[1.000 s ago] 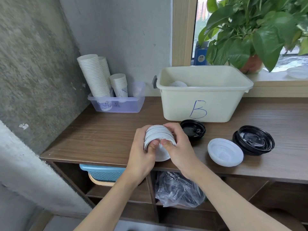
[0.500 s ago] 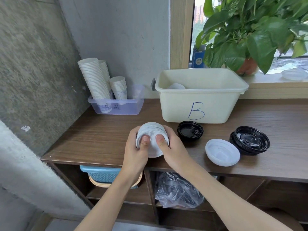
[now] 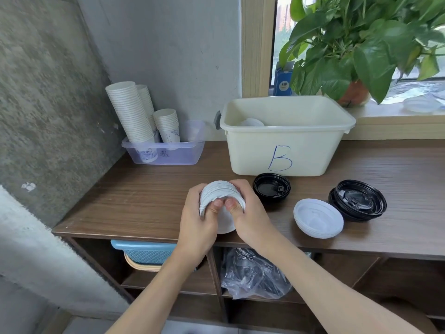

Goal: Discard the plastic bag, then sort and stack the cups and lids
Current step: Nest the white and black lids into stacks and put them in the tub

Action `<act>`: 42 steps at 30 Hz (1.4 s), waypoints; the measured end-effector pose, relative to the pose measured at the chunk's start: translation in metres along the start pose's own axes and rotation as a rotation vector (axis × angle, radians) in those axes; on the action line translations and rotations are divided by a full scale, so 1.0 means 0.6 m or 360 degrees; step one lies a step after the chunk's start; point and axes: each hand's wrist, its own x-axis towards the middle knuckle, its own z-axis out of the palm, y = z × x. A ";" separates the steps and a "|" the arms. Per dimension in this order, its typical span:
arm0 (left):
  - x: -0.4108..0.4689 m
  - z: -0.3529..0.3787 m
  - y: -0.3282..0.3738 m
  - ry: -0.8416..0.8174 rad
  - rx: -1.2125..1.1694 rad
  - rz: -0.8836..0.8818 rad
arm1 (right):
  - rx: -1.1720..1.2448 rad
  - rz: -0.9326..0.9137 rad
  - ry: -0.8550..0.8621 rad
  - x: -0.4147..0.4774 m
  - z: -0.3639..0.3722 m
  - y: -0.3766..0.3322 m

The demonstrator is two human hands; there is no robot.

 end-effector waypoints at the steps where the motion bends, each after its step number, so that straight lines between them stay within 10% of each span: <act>1: -0.001 0.004 -0.001 0.0043 0.0011 0.0005 | -0.0001 -0.0002 0.0006 0.000 0.002 -0.002; 42: 0.008 -0.017 0.003 -0.0046 -0.0242 -0.0196 | -0.0062 0.0130 -0.0055 -0.001 0.017 -0.007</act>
